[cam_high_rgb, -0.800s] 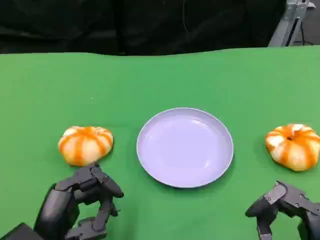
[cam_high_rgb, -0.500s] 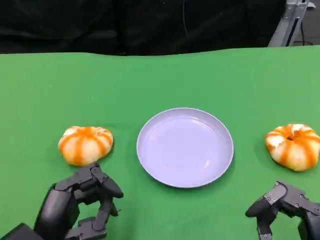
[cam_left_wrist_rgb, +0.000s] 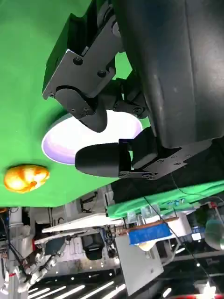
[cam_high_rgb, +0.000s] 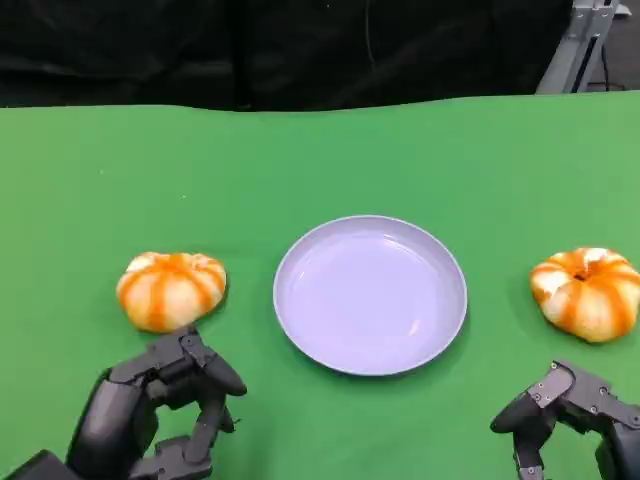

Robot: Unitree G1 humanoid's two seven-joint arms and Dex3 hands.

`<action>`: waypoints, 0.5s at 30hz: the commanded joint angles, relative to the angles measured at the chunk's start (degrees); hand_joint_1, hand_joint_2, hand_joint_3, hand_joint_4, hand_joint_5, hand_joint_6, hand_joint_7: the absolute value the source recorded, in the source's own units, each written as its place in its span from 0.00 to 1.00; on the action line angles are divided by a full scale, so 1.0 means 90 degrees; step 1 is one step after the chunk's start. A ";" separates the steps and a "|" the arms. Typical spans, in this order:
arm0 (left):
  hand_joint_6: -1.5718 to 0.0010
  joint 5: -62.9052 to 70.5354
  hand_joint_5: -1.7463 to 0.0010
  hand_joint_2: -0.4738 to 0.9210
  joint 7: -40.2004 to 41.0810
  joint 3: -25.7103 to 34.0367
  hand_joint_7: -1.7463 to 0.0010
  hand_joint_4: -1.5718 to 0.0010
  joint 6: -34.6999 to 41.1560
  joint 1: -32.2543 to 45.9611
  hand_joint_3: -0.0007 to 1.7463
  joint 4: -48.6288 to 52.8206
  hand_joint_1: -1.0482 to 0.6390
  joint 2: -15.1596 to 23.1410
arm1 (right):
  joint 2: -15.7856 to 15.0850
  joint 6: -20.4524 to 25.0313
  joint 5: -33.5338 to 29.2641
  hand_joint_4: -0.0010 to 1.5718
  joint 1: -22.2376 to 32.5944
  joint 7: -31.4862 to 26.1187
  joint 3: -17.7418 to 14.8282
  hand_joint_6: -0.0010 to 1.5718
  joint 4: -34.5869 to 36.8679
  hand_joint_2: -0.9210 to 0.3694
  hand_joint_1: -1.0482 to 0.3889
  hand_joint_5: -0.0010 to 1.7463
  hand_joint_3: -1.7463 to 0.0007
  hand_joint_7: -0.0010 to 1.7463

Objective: Grasp the bread from the table and place it into the plate.

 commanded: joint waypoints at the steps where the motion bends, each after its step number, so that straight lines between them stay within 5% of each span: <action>1: 0.60 0.0347 0.31 0.79 0.0251 0.0128 0.54 0.61 -0.0048 -0.0110 0.46 0.0028 0.61 0.0076 | -0.0050 0.0003 0.0000 0.52 0.0020 -0.0016 -0.0057 0.50 0.0004 0.42 0.78 0.94 0.26 0.74; 7: 0.56 0.2156 0.57 0.96 0.1326 0.0210 0.90 0.61 0.0492 -0.0309 0.10 -0.0448 0.49 0.0226 | -0.0008 0.0056 -0.0057 0.52 -0.0006 -0.0041 -0.0022 0.50 -0.0007 0.42 0.78 0.94 0.26 0.74; 15: 0.69 0.4019 0.68 0.98 0.1569 0.0034 1.00 0.77 0.1637 -0.0935 0.02 -0.0918 0.35 0.0984 | 0.0068 0.0105 -0.0127 0.52 -0.0058 -0.0083 0.0040 0.50 0.0008 0.42 0.78 0.95 0.25 0.74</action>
